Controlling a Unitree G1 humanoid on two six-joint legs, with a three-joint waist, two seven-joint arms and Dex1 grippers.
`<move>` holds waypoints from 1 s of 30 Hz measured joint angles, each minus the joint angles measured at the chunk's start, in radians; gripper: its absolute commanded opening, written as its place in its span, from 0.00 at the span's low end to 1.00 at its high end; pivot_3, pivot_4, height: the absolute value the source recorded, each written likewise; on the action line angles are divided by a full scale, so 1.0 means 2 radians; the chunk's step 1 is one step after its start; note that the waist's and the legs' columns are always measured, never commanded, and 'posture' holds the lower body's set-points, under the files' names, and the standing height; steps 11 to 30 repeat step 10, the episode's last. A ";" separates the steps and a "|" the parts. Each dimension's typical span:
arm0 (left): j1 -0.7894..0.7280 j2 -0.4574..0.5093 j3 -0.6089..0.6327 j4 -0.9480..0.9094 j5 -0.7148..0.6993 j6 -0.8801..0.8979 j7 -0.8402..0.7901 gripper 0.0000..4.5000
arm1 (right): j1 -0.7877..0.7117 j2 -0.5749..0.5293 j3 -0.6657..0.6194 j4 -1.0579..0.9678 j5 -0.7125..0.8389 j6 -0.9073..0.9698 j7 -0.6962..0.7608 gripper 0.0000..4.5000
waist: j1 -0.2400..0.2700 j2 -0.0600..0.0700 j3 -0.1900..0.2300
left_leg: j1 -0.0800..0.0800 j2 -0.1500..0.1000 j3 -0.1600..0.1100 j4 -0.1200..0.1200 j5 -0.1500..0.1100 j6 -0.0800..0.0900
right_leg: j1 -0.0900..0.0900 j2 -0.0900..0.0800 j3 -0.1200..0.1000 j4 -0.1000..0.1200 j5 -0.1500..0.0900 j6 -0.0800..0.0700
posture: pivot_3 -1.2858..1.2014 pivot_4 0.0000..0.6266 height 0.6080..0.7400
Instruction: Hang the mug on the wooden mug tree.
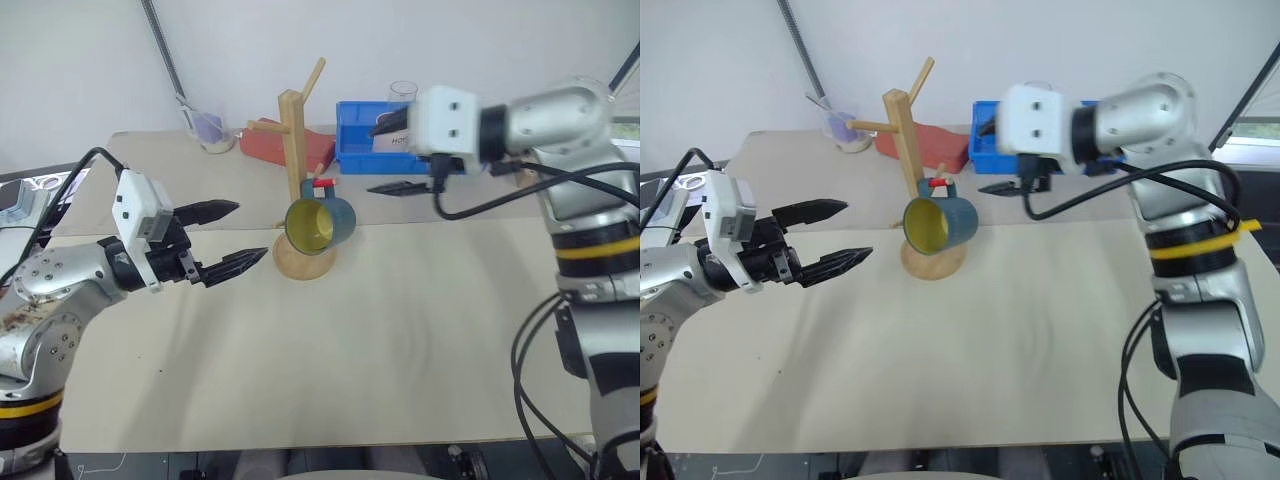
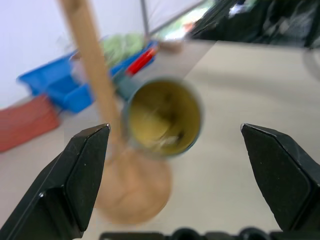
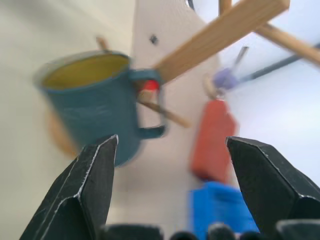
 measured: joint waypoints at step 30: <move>-0.014 0.027 0.005 0.056 0.035 -0.003 -0.033 1.00 | 0.088 -0.069 -0.099 -0.131 0.146 0.191 -0.007 0.85 | -0.001 -0.002 0.001 | 0.000 0.000 0.000 0.000 -0.002 -0.002 | -0.001 -0.001 0.000 0.000 0.000 0.000 | 0.52 0.24 0.88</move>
